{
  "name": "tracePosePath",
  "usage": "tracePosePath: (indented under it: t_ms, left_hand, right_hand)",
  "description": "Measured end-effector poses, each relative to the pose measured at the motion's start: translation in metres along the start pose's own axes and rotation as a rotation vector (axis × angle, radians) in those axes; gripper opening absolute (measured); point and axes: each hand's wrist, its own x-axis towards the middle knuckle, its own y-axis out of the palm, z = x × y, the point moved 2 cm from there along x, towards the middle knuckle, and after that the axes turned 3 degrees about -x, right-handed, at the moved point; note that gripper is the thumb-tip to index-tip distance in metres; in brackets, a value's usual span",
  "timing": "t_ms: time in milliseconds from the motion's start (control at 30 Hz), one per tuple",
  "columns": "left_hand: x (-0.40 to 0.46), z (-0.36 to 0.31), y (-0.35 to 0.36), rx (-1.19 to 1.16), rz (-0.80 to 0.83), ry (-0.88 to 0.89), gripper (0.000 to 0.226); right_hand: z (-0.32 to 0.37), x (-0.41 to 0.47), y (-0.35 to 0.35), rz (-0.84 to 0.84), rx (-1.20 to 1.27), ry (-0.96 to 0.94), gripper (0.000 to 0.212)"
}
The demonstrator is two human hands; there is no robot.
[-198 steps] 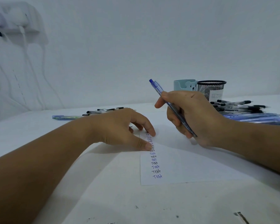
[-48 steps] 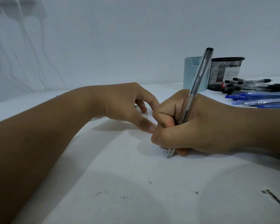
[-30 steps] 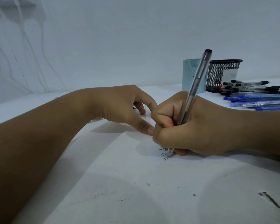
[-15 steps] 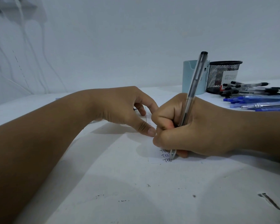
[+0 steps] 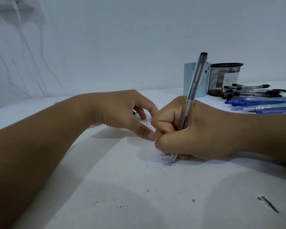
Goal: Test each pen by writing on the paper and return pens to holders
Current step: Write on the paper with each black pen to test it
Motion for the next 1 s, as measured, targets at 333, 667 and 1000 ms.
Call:
tracePosePath:
  t_ms: [333,667,1000]
  left_hand:
    - [-0.001,-0.001,-0.001,0.026,-0.008,-0.025,0.039]
    - [0.002,0.001,-0.003,0.070,-0.022,-0.055,0.050]
    - [0.001,0.000,-0.003,0.074,-0.046,-0.076,0.052]
  right_hand:
    - [0.000,0.005,-0.013,-0.276,0.252,-0.065,0.044]
    - [-0.015,0.007,-0.040,-0.497,0.107,0.143,0.048]
    - [-0.019,0.009,-0.042,-0.485,0.007,0.206,0.036]
